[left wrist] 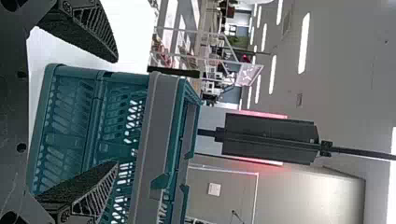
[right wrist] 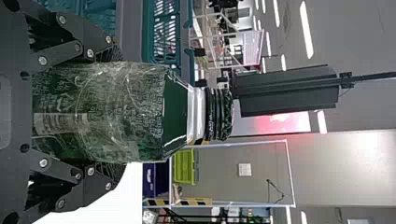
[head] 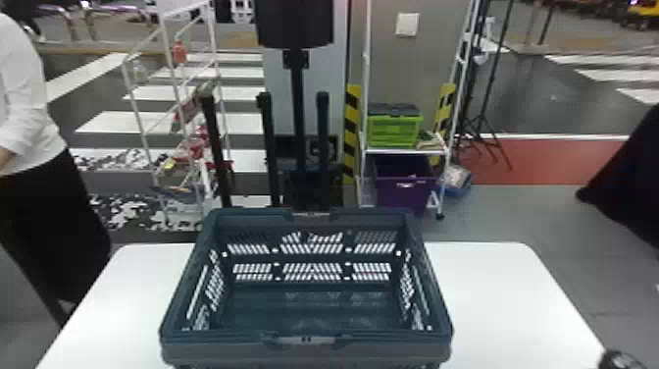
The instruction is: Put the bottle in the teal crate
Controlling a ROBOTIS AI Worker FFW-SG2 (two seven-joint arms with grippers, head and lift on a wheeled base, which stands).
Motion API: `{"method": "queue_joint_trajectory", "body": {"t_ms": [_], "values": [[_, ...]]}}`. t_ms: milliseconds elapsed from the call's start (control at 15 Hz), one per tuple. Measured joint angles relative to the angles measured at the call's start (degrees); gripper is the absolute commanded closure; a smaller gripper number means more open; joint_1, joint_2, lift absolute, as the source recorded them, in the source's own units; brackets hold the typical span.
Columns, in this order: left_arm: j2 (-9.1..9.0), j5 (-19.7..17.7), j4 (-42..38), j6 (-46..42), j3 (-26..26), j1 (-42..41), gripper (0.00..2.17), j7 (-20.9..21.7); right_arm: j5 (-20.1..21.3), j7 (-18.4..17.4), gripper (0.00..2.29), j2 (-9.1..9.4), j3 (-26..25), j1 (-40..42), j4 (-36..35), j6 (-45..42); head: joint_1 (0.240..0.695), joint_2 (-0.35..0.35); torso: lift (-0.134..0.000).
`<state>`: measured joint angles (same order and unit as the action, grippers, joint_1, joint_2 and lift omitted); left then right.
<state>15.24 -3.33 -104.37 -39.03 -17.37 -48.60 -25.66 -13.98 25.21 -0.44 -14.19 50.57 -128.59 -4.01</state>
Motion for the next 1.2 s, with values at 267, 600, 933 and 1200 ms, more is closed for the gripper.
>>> {"method": "queue_joint_trajectory", "body": {"t_ms": [267,600,933,1200], "values": [[0.28,-0.1,0.1,-1.0,0.1,-0.7,0.10,-0.1,1.2,-0.8,2.16,0.00,1.7,-7.2,-9.4,19.1,0.499,0.000,0.000],[0.27,0.0,0.6,-2.7,0.1,-1.5,0.10,-0.1,7.3,-0.2,2.16,0.00,6.2,-18.7,-14.9,39.6,0.499,0.000,0.000],[0.21,0.8,0.3,-2.9,0.1,-2.4,0.10,-0.8,15.8,6.9,2.15,0.00,11.2,-31.5,-10.5,45.7,0.499,0.000,0.000],[0.08,1.0,1.6,-4.7,0.1,-2.9,0.10,-1.6,21.9,13.6,2.16,0.00,13.9,-43.9,-3.6,51.4,0.499,0.000,0.000]]}}
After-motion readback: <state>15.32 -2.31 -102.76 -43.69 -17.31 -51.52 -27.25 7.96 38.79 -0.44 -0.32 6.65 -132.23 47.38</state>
